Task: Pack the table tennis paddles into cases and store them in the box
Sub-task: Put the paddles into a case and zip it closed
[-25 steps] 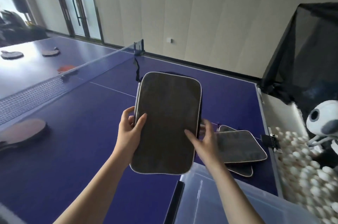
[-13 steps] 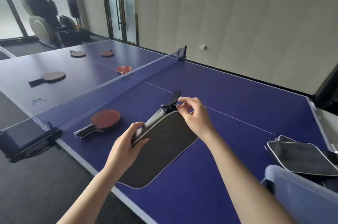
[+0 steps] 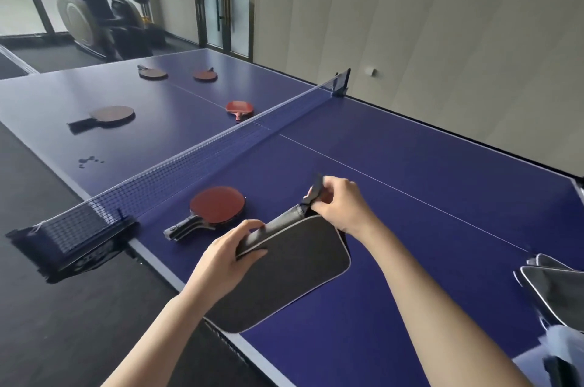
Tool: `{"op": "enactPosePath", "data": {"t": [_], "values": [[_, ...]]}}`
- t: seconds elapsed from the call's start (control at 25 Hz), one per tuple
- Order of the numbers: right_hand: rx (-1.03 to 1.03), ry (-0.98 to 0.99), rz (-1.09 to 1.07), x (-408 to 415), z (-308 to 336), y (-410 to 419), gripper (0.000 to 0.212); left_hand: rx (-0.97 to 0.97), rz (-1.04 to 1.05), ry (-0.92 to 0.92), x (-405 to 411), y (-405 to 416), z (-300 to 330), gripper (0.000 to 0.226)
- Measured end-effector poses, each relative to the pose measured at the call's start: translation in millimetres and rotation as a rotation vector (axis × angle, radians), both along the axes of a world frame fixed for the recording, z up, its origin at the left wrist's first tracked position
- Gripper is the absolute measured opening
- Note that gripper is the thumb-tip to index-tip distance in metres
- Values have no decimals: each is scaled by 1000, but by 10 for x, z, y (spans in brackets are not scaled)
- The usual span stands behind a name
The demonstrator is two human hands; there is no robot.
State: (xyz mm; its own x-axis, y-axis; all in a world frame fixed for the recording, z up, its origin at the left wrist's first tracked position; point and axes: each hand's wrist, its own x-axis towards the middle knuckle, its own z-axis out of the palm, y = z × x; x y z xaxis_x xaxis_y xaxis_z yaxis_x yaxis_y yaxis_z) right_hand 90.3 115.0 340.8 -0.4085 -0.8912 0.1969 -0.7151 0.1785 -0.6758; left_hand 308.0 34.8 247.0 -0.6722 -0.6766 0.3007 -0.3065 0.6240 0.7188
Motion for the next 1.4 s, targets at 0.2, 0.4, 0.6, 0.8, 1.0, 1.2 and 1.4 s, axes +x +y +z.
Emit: {"op": "enactPosePath", "data": {"t": [0.2, 0.4, 0.6, 0.8, 1.0, 1.2, 1.4], "values": [[-49, -124, -21, -443, -102, -492, 13, -6, 7, 24, -293, -598, -23, 39], [-135, -232, -86, -822, -160, -824, 8, 35, -29, 27, -721, -1092, -5, 40], [-117, -224, -227, -1114, -339, -910, 14, 120, -45, 23, -968, -1365, -99, 43], [-64, -218, -388, -1309, -594, -814, 12, 279, -110, 30, -1105, -1697, -169, 42], [-113, -265, -575, -1173, -721, -733, 16, 435, -217, 141, -1186, -2119, -98, 34], [-135, -216, -706, -914, -843, -694, 16, 696, -294, 210, -1222, -2329, -142, 25], [-151, -166, -789, -695, -1009, -580, 13, 853, -271, 210, -1264, -2342, -198, 25]]}}
